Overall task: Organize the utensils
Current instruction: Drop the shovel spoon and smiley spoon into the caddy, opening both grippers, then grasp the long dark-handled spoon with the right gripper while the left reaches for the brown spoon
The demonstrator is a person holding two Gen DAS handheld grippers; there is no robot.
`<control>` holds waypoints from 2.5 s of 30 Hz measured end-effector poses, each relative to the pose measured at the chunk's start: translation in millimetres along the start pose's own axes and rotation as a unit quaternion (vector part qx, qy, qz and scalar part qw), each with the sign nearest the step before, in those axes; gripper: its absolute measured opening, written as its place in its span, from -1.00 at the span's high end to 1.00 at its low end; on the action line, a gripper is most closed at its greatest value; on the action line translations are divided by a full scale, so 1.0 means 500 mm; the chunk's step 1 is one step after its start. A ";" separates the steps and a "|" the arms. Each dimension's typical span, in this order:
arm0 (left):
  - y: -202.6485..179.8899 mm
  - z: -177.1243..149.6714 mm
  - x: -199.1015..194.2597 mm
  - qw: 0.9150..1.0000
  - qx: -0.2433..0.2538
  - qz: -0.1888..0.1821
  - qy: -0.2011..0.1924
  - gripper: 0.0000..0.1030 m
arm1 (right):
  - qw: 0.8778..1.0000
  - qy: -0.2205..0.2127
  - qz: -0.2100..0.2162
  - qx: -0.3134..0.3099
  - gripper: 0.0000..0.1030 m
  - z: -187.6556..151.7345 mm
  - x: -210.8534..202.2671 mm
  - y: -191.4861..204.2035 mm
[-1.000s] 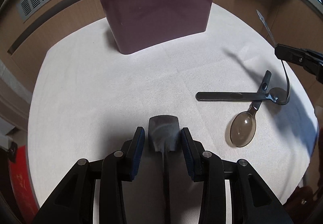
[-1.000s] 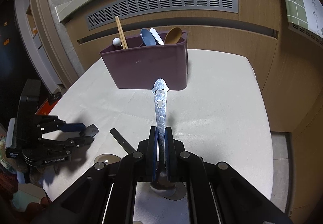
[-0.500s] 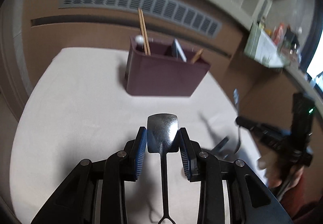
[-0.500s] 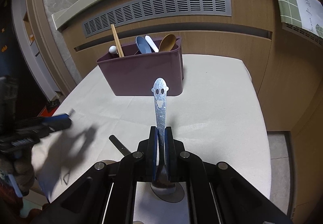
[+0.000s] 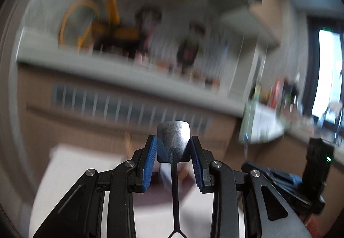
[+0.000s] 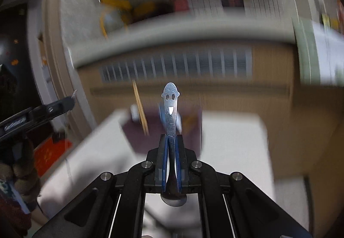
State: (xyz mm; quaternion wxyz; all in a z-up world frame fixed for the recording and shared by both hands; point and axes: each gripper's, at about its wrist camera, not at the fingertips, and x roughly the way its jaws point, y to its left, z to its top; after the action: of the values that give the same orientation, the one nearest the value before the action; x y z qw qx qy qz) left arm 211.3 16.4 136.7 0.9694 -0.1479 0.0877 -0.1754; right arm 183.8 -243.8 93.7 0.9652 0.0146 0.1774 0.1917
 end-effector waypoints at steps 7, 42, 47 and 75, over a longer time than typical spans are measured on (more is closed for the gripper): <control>0.053 0.031 0.144 0.998 -0.032 0.037 -0.034 0.36 | 0.995 -0.094 -0.004 -0.019 0.88 0.115 0.062 0.016; 0.014 -0.377 0.062 0.944 0.020 -0.047 0.327 0.09 | 0.977 0.210 0.019 0.023 0.54 -0.197 0.055 -0.070; 0.011 -0.400 0.000 0.941 0.012 -0.012 0.337 0.09 | 0.962 0.253 0.086 0.057 0.54 -0.261 0.030 -0.081; -0.027 -0.430 -0.005 0.920 0.017 -0.026 0.390 0.09 | 0.958 0.286 0.004 0.017 0.80 -0.295 0.080 -0.122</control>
State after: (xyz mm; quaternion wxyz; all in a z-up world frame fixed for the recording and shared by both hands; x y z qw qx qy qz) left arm 157.1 -49.8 -60.9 0.8559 -0.0538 0.4516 -0.2461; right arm 189.5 -291.2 -63.7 0.8730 -0.0238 0.4491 0.1885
